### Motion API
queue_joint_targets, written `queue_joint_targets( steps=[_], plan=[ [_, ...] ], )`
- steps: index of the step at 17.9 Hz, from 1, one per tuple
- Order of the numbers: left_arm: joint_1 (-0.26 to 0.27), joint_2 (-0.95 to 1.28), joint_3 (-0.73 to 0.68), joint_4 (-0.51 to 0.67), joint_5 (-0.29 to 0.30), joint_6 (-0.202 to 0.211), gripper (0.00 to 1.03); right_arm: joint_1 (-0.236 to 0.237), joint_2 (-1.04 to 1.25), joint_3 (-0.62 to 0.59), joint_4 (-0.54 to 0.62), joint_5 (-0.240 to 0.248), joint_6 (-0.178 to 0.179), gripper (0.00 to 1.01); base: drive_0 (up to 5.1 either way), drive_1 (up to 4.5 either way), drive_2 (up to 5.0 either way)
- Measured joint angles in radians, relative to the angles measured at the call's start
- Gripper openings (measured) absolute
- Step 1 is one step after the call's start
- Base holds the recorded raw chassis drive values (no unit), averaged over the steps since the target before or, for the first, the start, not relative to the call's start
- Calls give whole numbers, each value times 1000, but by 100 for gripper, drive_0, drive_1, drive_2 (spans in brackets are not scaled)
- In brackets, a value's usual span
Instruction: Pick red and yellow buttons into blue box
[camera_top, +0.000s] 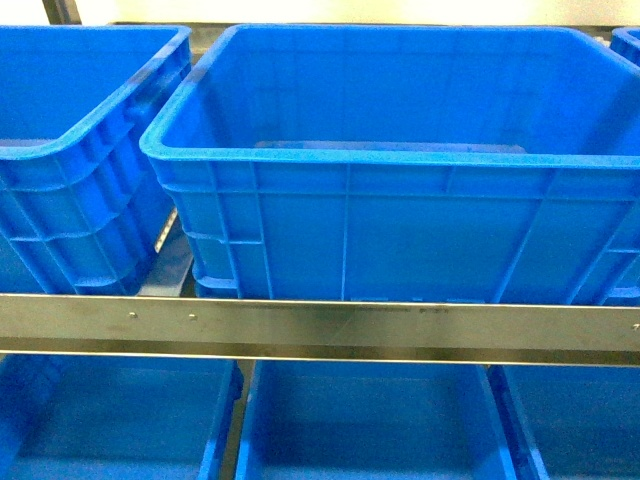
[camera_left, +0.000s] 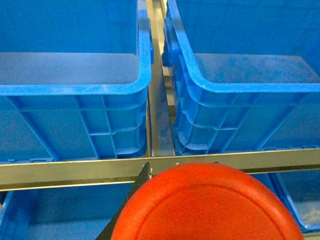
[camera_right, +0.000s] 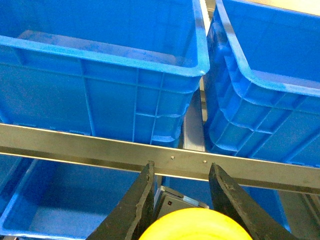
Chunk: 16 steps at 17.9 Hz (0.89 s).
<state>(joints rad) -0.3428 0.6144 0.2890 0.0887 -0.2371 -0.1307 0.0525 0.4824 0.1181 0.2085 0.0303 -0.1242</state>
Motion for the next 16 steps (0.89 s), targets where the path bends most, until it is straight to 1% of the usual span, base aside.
queue_joint_targets(
  steps=[4,14,16],
  plan=[
    [0,-3,0,3,0,0,25,0,-1,0,2,0,0,30,-4,430,-437],
    [0,1,0,2,0,0,25,0,5,0,4,0,0,30,0,0,0],
    [0,1,0,3,0,0,25,28,30,6,27,7,-1,30,0,0,0]
  ],
)
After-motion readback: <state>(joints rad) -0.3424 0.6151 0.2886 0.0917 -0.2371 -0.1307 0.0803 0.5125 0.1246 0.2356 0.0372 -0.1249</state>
